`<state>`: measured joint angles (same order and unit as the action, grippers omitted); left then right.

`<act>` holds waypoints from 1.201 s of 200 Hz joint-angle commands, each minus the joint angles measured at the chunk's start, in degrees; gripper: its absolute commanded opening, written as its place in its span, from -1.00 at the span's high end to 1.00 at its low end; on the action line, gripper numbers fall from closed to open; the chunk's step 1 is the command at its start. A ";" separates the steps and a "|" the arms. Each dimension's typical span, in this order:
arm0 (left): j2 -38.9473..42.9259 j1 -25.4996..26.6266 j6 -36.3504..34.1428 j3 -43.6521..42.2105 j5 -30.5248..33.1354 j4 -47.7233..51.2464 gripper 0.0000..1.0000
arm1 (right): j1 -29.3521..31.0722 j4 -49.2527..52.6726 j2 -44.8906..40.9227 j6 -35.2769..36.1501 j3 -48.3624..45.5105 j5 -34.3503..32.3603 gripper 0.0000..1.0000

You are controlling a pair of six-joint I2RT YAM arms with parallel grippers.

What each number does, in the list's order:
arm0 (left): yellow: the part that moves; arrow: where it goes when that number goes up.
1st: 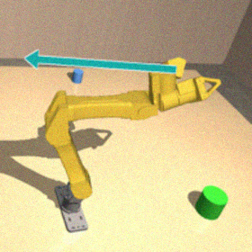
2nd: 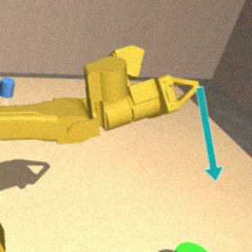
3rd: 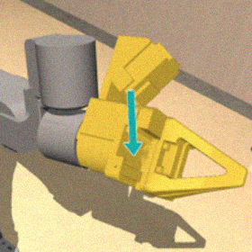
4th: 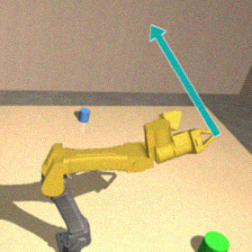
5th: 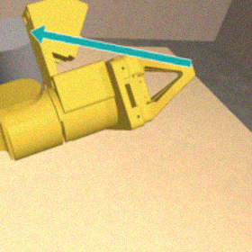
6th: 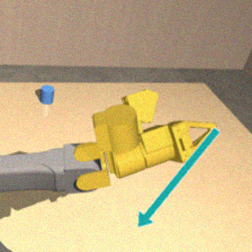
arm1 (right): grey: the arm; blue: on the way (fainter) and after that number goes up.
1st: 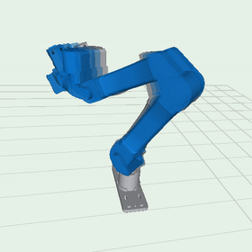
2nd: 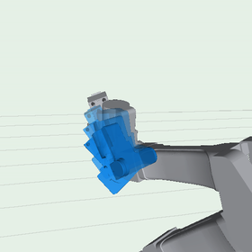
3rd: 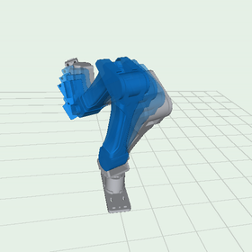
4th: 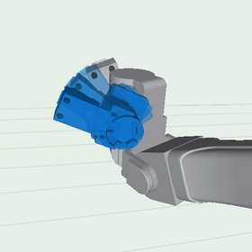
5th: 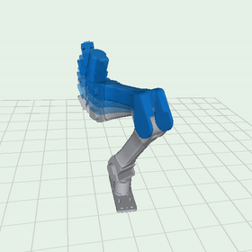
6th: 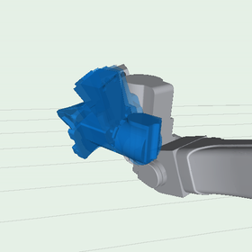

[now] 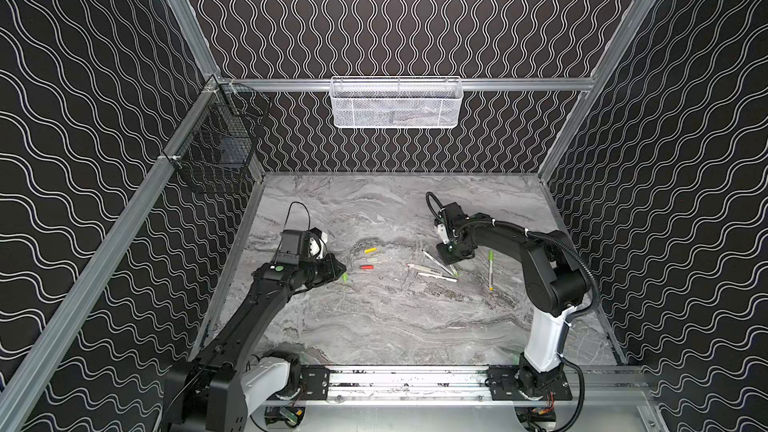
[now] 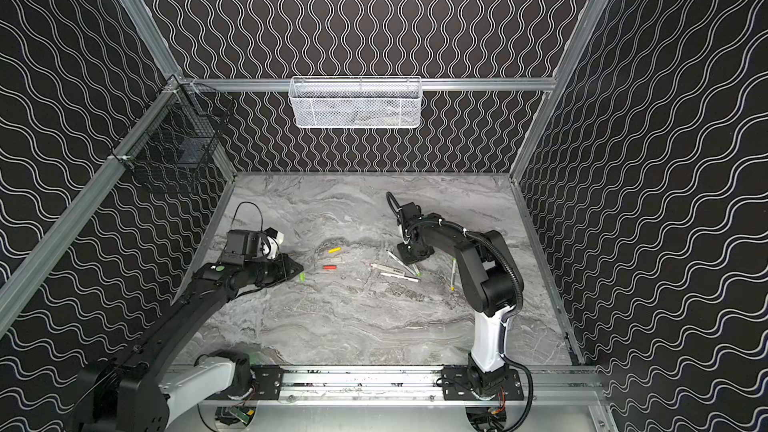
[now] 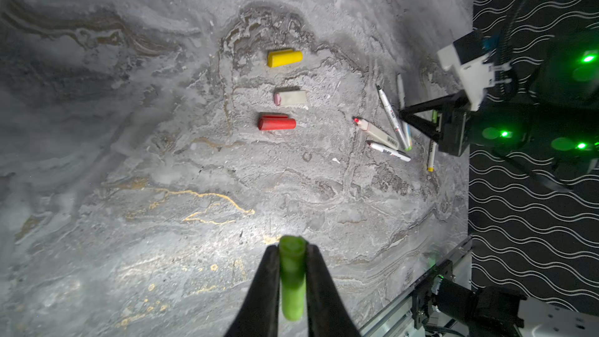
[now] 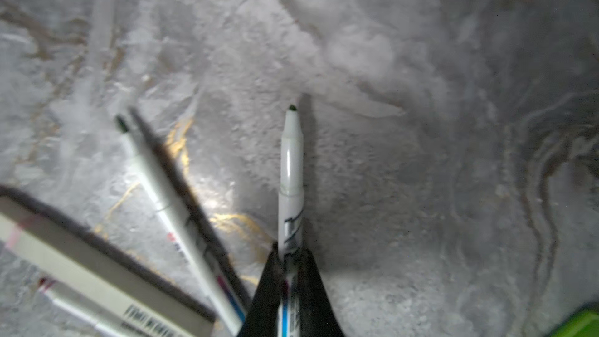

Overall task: Insert the pens into the pen caps
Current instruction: 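Grasp a white marker with the right gripper and lift it, then carry the white marker toward the green cap held by the left gripper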

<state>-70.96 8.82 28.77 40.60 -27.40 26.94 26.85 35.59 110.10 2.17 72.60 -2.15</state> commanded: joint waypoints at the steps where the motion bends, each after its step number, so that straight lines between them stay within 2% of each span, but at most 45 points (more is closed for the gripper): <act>1: 0.33 -0.96 -1.70 0.88 -2.43 0.39 0.64 | 1.50 1.20 -3.83 1.99 -0.31 -0.45 0.84; 45: 2.98 -2.84 -1.70 0.01 -5.68 -2.34 0.64 | 9.22 1.29 -13.16 1.12 -2.24 0.35 0.93; 69: 4.24 -3.18 -1.45 -0.50 -7.74 -4.22 0.64 | 13.35 0.47 -18.28 -1.11 -4.60 8.67 0.93; 88: 5.23 -3.35 -1.08 -1.06 -8.51 -5.33 0.64 | 18.14 -4.38 -23.14 -3.85 -8.30 16.20 0.91; 126: 7.12 -3.63 -0.17 -1.92 -9.82 -7.30 0.64 | 29.37 -16.22 -30.04 -9.43 -13.71 22.60 0.90; 162: 7.93 -3.80 0.40 -2.52 -12.19 -8.67 0.65 | 34.31 -23.34 -28.15 -13.58 -13.65 22.60 0.90; 200: 8.90 -3.81 1.87 -3.55 -16.16 -11.79 0.65 | 34.66 -28.53 -24.10 -16.10 -11.23 23.67 0.90; 240: 9.35 -3.81 3.21 -4.38 -18.95 -14.51 0.64 | 34.67 -28.12 -20.27 -16.85 -8.86 22.47 0.90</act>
<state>-61.60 5.10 30.52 36.67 -43.35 16.69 61.45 9.93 88.33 -13.08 62.54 20.43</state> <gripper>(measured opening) 0.178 0.111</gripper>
